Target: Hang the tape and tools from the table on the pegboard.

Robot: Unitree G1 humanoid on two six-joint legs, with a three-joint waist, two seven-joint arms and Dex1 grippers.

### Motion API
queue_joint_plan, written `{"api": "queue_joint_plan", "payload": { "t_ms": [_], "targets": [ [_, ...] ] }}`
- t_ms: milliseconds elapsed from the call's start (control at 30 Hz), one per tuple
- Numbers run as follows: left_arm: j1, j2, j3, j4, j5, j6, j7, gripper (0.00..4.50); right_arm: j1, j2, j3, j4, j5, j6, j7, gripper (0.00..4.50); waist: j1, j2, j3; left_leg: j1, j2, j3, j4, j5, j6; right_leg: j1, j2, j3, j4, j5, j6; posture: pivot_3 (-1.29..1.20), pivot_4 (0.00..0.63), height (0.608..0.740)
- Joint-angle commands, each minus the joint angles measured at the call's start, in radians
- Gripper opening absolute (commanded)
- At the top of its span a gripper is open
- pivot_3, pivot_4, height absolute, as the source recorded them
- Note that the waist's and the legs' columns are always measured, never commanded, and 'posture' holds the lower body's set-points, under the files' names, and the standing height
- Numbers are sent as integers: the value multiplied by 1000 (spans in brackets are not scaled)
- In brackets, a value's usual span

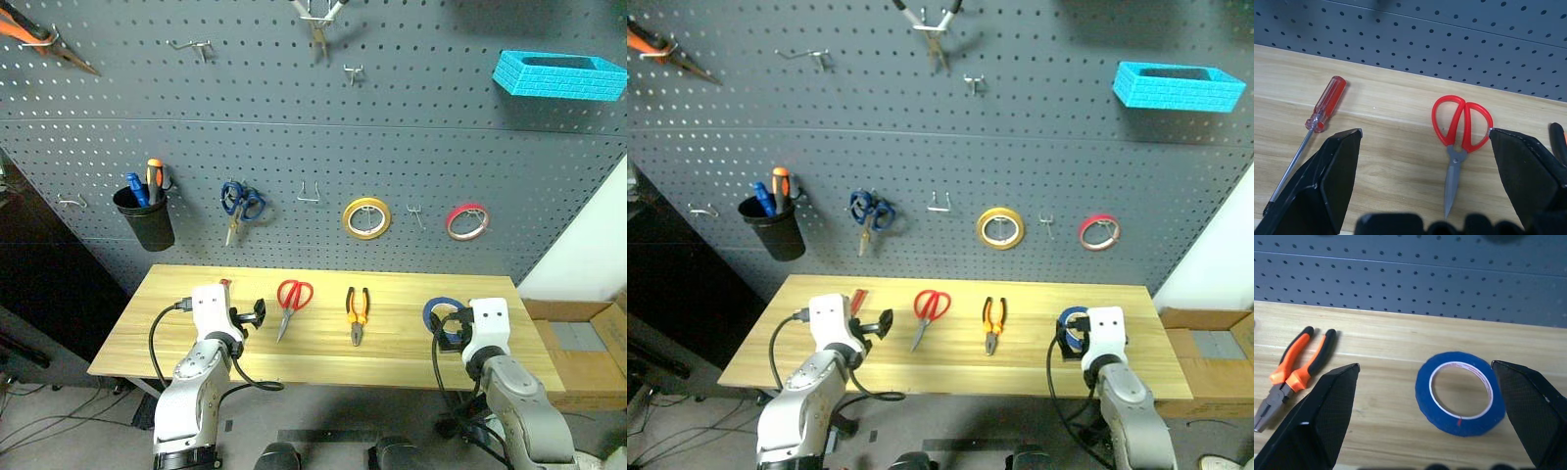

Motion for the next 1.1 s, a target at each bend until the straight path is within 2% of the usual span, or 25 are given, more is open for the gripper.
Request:
{"api": "queue_joint_plan", "payload": {
  "t_ms": [33, 600, 867, 1000, 1100],
  "targets": [
    [-16, 19, -19, -48, -4, 7, -14, 4445, -27, -3, -5, -20, -1, -25, 0, 4500, 2, 0, 0, 0, 0, 0, 0, 0, 0, 0, 0, 0, 0, 0, 0, 112, 0, 740],
    [3, 19, -16, -75, -14, 10, 5, 4445, -2, -3, 7, -33, -12, -15, 0, 4500, 20, 0, 0, 0, 0, 0, 0, 0, 0, 0, 0, 0, 0, 0, 0, 108, 3, 740],
    [3, 4, -33, -88, -24, 37, 1, 4445, 20, -26, 5, -66, -12, 13, 14, 4500, 17, 0, 3, 0, 0, 0, 0, 0, 0, 0, 0, 0, 0, 0, 0, 76, 35, 740],
    [-19, 26, -82, -88, -27, 43, -50, 4445, -9, -56, 4, -57, -3, 35, 38, 4500, 17, 0, 11, 0, 0, 0, 0, 0, 0, 0, 0, 0, -1, 0, 0, 65, 56, 740],
    [-71, 84, -200, -89, -40, 15, -192, 4445, -68, -97, 17, -18, 17, 73, 98, 4500, 15, -1, 26, 0, 0, 0, 0, 0, 0, -1, 0, 0, -1, 0, 0, 60, 83, 740]
  ]
}}
